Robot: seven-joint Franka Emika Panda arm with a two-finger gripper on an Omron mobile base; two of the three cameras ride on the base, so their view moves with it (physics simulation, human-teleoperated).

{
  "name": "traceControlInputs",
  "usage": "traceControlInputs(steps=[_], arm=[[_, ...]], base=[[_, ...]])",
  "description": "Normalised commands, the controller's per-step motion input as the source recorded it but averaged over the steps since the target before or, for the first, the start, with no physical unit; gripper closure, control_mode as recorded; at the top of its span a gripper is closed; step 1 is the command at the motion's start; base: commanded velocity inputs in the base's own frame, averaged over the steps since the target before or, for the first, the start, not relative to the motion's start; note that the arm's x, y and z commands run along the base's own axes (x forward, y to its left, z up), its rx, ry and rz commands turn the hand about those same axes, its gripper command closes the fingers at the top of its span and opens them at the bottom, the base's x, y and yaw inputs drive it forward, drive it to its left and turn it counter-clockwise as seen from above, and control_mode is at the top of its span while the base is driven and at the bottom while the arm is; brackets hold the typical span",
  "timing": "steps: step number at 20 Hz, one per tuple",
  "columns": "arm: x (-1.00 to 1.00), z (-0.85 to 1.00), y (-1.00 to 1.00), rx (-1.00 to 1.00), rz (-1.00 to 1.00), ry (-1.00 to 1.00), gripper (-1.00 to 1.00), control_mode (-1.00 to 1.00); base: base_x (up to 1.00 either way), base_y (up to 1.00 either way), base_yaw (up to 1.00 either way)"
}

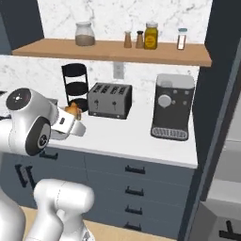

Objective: Place one sweet potato and one chicken drumstick in each tupperware on the nearby counter, to pack two identical lunches.

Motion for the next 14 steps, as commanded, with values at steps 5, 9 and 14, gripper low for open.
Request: traceControlInputs(steps=[5, 9, 14], arm=[[0.00, 0.00, 0.00, 0.00, 0.00, 0.00, 1.00, 1.00], [0.00, 0.00, 0.00, 0.00, 0.00, 0.00, 1.00, 1.00], [0.23, -0.62, 0.66, -0.12, 0.00, 0.18, 1.00, -1.00]], base=[[1.00, 1.00, 0.00], [0.90, 1.00, 0.00], [0.14, 0.20, 0.00]])
